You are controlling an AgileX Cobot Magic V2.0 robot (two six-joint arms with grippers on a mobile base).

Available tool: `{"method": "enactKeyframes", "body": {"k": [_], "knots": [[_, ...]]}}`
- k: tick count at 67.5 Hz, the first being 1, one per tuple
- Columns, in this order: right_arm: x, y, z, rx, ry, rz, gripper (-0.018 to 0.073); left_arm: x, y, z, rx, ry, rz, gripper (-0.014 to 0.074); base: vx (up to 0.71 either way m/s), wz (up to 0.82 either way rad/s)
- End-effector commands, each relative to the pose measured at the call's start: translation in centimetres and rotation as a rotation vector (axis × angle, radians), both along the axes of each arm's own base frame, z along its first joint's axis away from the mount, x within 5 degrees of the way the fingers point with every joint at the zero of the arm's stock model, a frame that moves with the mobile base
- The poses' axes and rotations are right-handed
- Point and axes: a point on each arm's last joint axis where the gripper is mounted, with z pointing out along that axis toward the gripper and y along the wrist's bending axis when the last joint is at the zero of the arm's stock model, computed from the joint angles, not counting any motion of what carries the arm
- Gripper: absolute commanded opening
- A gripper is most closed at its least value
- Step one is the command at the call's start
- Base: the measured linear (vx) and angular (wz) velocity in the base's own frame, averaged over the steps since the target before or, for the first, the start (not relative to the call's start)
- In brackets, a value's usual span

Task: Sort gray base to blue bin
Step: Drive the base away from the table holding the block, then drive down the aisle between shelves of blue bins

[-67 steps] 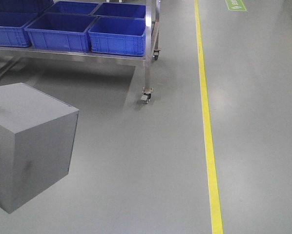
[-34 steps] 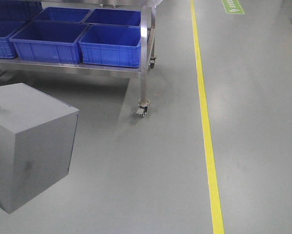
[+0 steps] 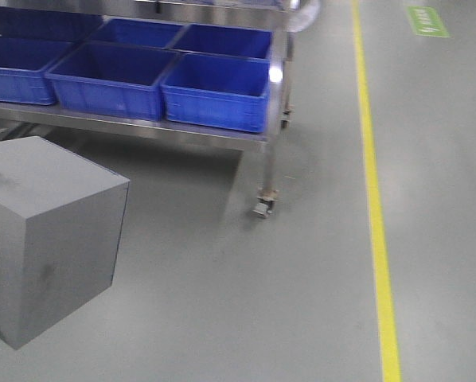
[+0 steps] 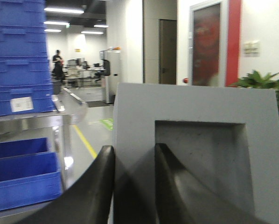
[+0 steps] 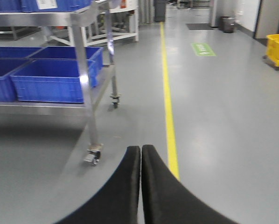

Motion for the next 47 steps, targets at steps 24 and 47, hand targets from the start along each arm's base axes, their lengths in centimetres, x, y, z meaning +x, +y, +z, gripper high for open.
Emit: {"method": "enactKeyframes", "body": {"k": [24, 47], "knots": [[0.20, -0.08, 0.51, -0.027, -0.052, -0.005, -0.0005, -0.26, 0.17, 1.87, -0.091, -0.099, -0.005, 0.0004, 0.34, 0.60], [0.20, -0.08, 0.51, -0.027, -0.052, -0.005, -0.0005, -0.26, 0.17, 1.87, -0.091, -0.099, -0.005, 0.0004, 0.32, 0.64]]}}
